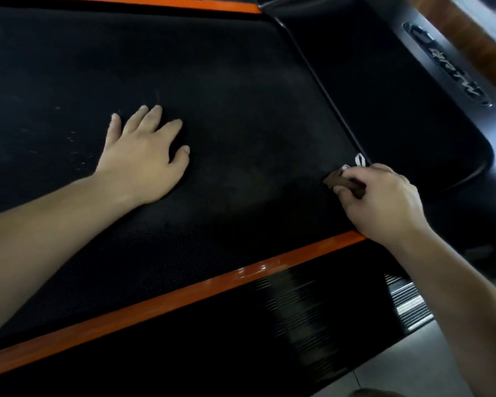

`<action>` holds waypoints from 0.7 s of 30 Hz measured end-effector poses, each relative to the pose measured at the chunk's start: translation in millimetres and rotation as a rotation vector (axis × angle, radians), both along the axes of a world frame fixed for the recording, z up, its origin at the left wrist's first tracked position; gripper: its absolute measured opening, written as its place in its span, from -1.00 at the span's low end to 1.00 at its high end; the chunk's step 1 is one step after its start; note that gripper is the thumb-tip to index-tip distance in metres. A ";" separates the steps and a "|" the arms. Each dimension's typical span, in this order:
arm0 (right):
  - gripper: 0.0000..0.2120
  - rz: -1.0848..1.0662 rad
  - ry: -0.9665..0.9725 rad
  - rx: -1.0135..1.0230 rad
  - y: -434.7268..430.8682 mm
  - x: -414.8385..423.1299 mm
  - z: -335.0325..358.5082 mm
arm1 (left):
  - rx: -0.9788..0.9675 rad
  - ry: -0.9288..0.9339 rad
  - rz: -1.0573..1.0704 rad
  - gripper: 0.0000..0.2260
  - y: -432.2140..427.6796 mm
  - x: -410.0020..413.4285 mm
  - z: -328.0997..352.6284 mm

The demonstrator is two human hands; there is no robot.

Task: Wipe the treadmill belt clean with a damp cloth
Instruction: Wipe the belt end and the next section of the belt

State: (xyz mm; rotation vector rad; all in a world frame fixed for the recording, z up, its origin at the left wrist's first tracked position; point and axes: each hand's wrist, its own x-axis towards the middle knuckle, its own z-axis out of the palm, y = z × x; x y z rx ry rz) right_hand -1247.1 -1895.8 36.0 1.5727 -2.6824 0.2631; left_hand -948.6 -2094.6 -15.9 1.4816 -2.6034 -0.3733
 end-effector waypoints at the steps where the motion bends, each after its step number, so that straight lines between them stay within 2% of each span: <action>1: -0.76 -0.001 -0.031 -0.012 0.2 -1.2 0.9 | -0.007 0.004 -0.016 -0.44 3.4 8.8 0.0; 9: -0.72 -0.010 0.089 0.118 -4.9 4.5 -1.8 | 0.005 -0.015 -0.046 -0.42 25.1 58.4 -0.6; 14: -0.63 0.049 0.002 0.125 -2.4 16.8 6.3 | -0.006 -0.076 -0.026 -0.32 45.4 83.9 -1.9; 21: -0.71 0.192 -0.140 0.063 -4.9 66.8 -2.1 | 0.051 -0.177 0.054 -0.31 60.1 104.2 -1.8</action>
